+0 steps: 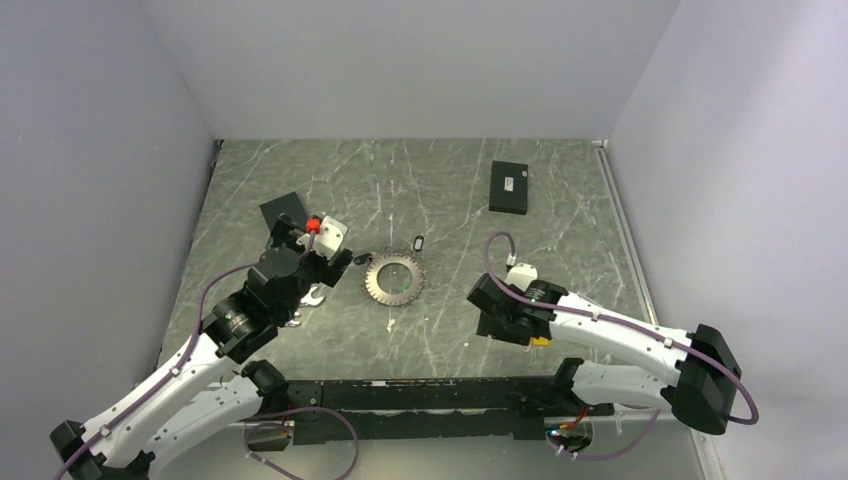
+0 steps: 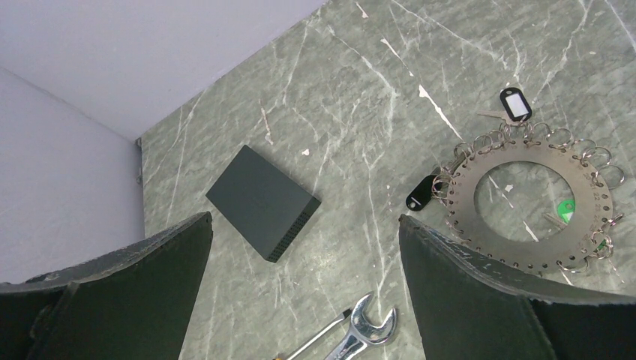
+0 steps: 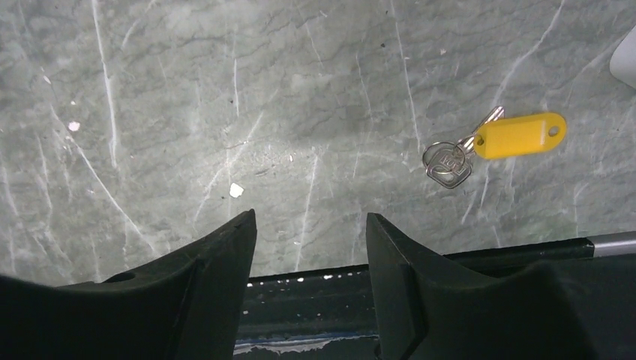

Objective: Put the keys on the keyring

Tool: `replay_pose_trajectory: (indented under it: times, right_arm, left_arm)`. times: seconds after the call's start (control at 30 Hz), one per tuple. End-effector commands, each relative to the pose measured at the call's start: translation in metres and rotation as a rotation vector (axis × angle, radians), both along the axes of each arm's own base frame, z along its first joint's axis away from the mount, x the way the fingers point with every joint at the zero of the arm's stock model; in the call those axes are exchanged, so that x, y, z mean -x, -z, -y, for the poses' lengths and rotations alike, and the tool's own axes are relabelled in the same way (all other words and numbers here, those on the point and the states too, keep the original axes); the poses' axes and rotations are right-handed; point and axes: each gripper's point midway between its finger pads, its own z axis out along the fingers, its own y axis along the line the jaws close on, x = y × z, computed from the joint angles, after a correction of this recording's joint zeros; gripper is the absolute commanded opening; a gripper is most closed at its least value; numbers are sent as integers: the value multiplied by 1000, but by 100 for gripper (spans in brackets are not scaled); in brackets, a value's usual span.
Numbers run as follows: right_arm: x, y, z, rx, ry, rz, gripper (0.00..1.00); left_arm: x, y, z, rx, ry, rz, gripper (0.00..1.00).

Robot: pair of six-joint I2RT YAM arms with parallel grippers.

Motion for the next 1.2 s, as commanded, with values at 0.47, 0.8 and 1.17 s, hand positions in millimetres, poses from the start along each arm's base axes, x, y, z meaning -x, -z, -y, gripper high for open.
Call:
replay_pose_trajectory:
  times: [0.47,0.8,1.17]
  right_arm:
    - [-4,26,48,104,271,100,52]
    - [-30,38,53,40,267,119,34]
    - [-20,39,49,48,229,40,30]
  left_arm:
    - [-2,-19,2,50,-4,29,99]
    - [-3,-15,2,38,-8,21,99]
    - [-4,-13,1,21,-17,19,99]
